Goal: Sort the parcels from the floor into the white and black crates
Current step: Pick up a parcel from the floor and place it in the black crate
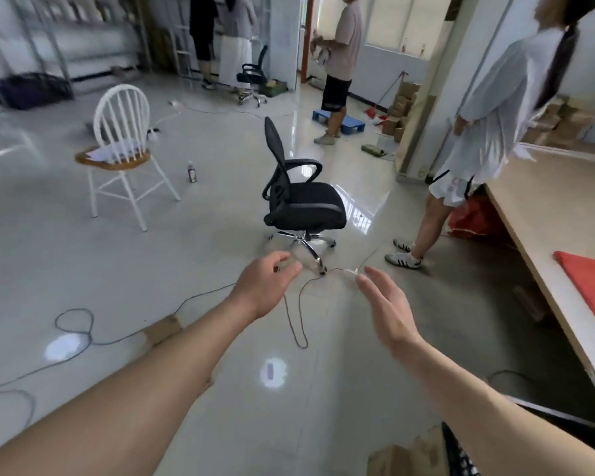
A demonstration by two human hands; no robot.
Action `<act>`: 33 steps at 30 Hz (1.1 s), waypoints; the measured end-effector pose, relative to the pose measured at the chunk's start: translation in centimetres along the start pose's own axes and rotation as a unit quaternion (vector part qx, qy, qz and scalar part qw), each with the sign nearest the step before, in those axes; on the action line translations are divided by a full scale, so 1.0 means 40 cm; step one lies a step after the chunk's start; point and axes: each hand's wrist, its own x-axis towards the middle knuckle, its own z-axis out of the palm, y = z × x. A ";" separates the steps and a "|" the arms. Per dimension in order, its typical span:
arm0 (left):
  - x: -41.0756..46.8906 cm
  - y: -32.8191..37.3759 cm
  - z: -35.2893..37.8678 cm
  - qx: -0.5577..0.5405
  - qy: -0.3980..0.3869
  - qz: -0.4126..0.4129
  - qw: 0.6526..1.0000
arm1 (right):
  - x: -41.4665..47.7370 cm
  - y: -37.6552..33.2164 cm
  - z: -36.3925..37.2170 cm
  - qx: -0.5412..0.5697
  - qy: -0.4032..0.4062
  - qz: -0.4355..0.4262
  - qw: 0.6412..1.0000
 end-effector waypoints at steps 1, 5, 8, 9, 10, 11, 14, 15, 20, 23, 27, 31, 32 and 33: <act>-0.014 -0.028 -0.035 -0.003 0.014 -0.008 1.000 | -0.004 -0.013 0.038 -0.002 -0.015 -0.005 1.000; -0.081 -0.141 -0.179 -0.013 0.060 -0.040 0.997 | -0.032 -0.081 0.201 0.007 -0.062 -0.011 0.998; -0.130 -0.233 -0.296 -0.017 0.088 -0.070 0.993 | -0.059 -0.127 0.337 -0.007 -0.096 -0.015 0.995; -0.148 -0.263 -0.334 -0.020 0.097 -0.080 0.992 | -0.070 -0.140 0.383 -0.004 -0.106 -0.013 0.994; -0.164 -0.294 -0.371 -0.027 0.104 -0.088 0.990 | -0.082 -0.152 0.427 -0.001 -0.113 -0.012 0.994; -0.184 -0.337 -0.421 -0.033 0.113 -0.097 0.988 | -0.094 -0.165 0.488 0.000 -0.120 -0.013 0.993; -0.207 -0.424 -0.501 -0.033 0.132 -0.107 0.985 | -0.117 -0.198 0.582 -0.006 -0.137 -0.019 0.990; -0.217 -0.455 -0.533 -0.033 0.141 -0.111 0.983 | -0.122 -0.208 0.621 -0.010 -0.145 -0.022 0.989; -0.270 -0.578 -0.673 -0.053 0.171 -0.141 0.974 | -0.129 -0.250 0.789 -0.006 -0.172 -0.033 0.984; -0.289 -0.630 -0.733 -0.070 0.187 -0.155 0.967 | -0.130 -0.263 0.871 -0.017 -0.193 -0.035 0.980; -0.286 -0.703 -0.777 -0.085 0.198 -0.171 0.961 | -0.115 -0.269 0.964 -0.032 -0.213 -0.034 0.976; -0.269 -0.787 -0.798 -0.091 0.211 -0.192 0.954 | -0.090 -0.264 1.034 -0.050 -0.231 -0.029 0.971; -0.263 -0.803 -0.803 -0.096 0.212 -0.199 0.952 | -0.080 -0.261 1.051 -0.048 -0.236 -0.027 0.970; -0.256 -0.818 -0.809 -0.098 0.214 -0.208 0.949 | -0.069 -0.257 1.067 -0.048 -0.241 -0.027 0.969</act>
